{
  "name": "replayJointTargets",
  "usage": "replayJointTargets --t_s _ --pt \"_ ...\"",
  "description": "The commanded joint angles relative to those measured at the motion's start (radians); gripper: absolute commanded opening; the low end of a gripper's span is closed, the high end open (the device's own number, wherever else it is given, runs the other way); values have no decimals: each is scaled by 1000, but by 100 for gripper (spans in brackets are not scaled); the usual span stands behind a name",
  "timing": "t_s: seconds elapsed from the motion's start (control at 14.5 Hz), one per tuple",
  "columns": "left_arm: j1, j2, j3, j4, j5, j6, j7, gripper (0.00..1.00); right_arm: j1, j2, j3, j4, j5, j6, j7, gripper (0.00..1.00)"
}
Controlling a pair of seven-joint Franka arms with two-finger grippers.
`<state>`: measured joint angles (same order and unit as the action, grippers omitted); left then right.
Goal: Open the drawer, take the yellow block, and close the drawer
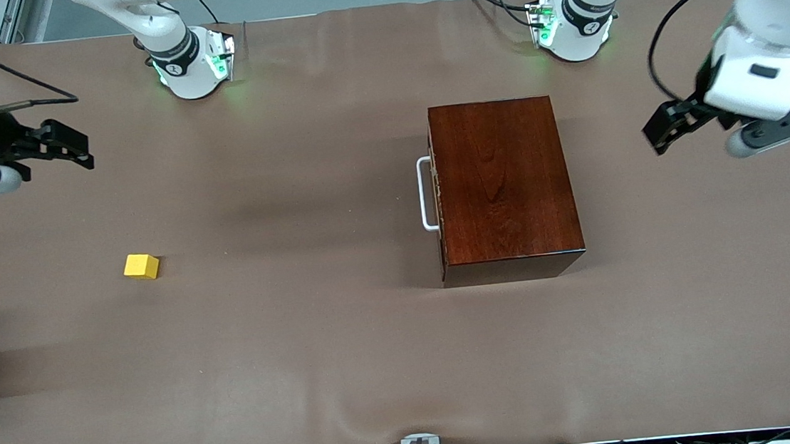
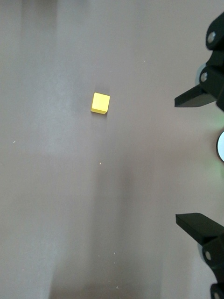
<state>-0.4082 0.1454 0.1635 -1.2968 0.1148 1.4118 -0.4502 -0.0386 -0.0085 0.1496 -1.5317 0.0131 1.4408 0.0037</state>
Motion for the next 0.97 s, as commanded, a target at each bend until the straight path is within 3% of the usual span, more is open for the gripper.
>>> replayJointTargets --t_s 0.0,0.28,0.55,0.9 --pt "22 -32 -13 -35 -6 -37 56 100 8 -24 -1 4 2 9 -11 100" --pt "205 -84 -152 -103 -9 -31 183 100 0 -15 -2 31 -9 7 -16 100" --pt "307 -125 -232 -182 -17 27 226 100 -9 -2 -7 42 -15 9 -70 100" --pt "474 -257 -335 -381 -85 167 315 100 -12 1 -8 44 -10 10 -68 100"
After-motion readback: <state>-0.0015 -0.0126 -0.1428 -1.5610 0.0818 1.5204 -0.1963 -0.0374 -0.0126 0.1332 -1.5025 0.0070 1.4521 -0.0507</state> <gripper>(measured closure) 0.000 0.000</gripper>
